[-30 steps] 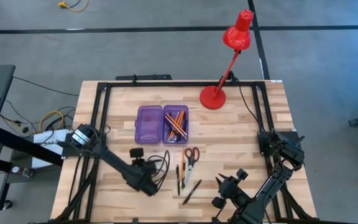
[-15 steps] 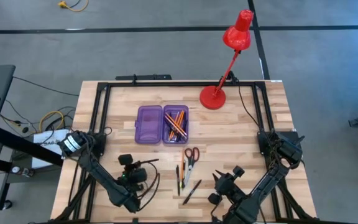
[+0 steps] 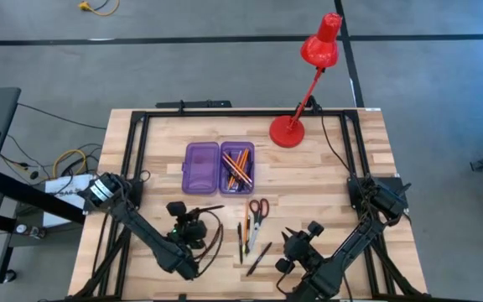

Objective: Pick & place school supplies into a supply box
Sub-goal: Put the black pen into the violet supply box

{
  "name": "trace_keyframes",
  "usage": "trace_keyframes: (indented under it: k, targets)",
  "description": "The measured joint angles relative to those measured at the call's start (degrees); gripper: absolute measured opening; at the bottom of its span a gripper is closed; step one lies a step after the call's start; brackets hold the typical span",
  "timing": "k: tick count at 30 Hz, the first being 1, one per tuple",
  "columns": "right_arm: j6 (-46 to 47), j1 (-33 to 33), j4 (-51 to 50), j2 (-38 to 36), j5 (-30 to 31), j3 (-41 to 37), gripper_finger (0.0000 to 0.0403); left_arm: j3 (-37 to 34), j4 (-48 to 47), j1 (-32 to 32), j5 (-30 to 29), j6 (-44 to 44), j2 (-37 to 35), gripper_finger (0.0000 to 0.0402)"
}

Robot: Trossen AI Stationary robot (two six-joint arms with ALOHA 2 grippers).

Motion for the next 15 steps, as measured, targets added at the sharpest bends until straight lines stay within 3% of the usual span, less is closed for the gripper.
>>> trace_keyframes:
  k: [8, 15]
  targets:
    - [0.02, 0.22, 0.49, 0.00, 1.36, 0.00, 0.0077, 6.26, 7.33, 9.27, -1.33, 13.31, -0.04, 0.0009]
    - [0.02, 0.76, 1.57, 0.00, 1.36, 0.00, 0.0077, 10.44, 19.24, 18.28, 3.67, 31.02, -0.07, 0.0009]
